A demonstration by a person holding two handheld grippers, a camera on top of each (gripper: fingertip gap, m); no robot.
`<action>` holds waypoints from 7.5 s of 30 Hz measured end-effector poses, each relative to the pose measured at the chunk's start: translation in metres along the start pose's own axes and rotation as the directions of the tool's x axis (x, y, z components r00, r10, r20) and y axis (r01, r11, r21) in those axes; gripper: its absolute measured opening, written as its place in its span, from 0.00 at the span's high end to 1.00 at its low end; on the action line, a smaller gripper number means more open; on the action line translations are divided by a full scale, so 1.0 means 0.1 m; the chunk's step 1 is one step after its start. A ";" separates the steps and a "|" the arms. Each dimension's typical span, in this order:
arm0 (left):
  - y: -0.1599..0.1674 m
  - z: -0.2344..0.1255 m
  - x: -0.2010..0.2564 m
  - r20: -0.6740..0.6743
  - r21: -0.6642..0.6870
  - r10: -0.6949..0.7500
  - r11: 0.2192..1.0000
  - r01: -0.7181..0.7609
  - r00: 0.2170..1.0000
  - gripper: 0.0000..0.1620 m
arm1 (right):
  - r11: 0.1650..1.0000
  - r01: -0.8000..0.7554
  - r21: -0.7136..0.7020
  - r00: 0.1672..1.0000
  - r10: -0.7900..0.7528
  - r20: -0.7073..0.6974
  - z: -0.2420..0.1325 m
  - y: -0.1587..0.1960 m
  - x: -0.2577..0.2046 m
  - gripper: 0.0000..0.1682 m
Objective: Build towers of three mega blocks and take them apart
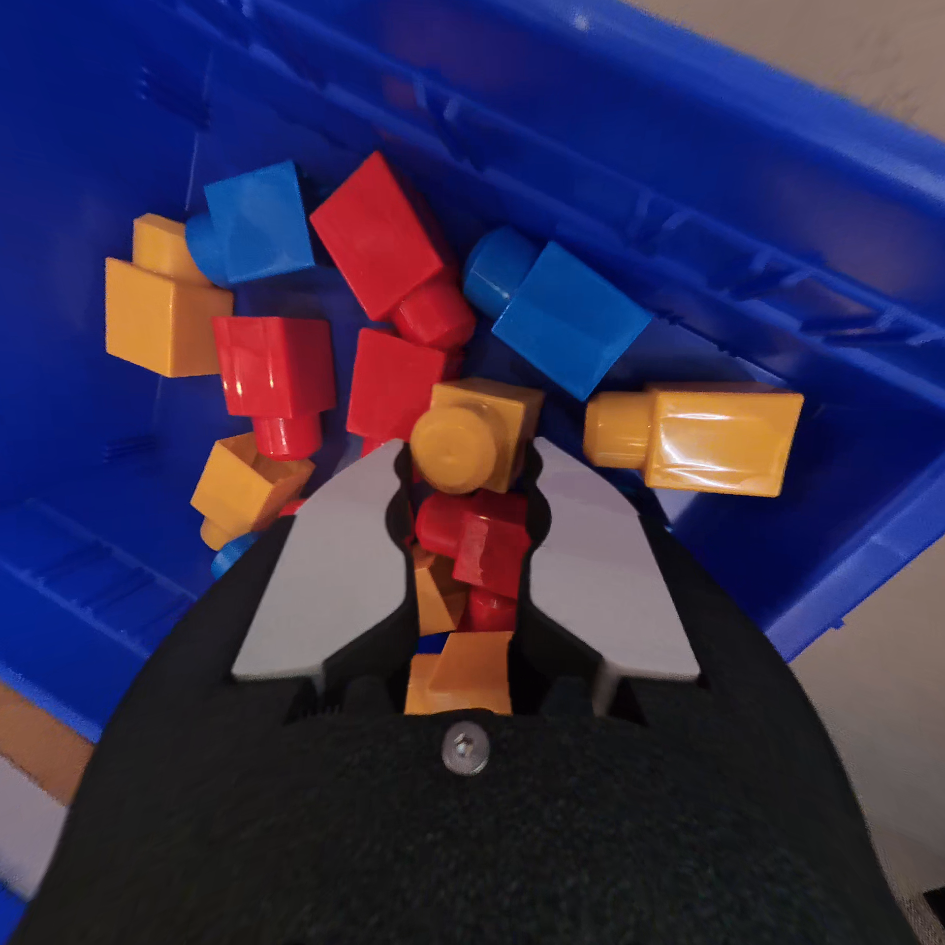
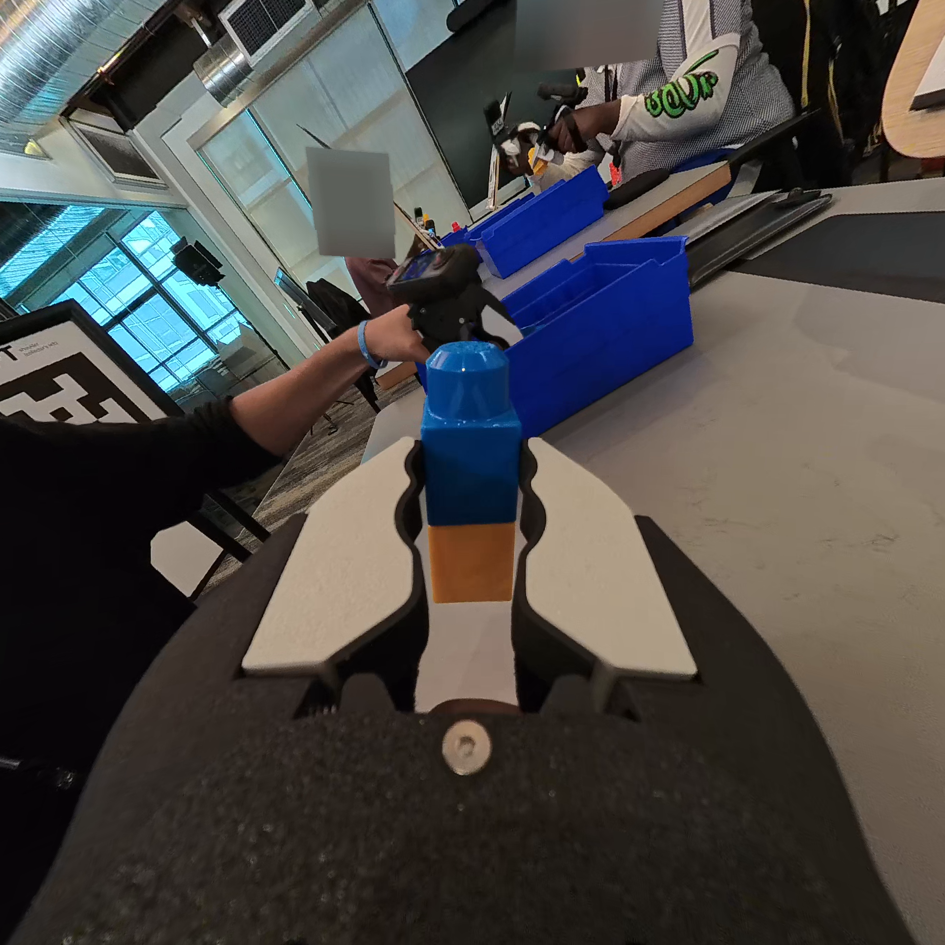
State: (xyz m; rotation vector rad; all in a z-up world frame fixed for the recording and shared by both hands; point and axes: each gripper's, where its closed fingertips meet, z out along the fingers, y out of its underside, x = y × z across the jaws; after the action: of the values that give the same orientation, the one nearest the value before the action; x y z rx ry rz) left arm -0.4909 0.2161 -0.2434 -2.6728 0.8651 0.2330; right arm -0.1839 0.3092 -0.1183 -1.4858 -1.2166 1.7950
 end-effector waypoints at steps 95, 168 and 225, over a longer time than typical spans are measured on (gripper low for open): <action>-2.64 -0.78 1.72 -0.550 0.631 0.194 0.735 0.251 0.813 0.78 | 0.983 0.142 -0.115 0.983 -0.154 -0.104 0.15 -0.36 -0.05 0.69; -2.01 -0.52 2.20 -0.396 0.604 -0.209 0.675 0.424 0.894 0.64 | 0.995 -0.102 0.003 -0.013 0.002 -1.000 -3.60 -0.24 1.85 0.77; -1.31 -0.81 2.00 -0.223 0.737 -0.440 0.508 0.446 0.870 0.67 | 0.920 0.348 -0.179 0.693 -0.381 -0.612 -0.93 0.97 -0.49 0.71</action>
State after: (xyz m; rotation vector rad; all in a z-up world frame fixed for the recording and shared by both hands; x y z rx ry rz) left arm -0.2482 0.1800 -0.1848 -1.9392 0.1407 -0.2412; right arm -0.0674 0.2524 -0.1785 -1.5552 -1.0885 0.8729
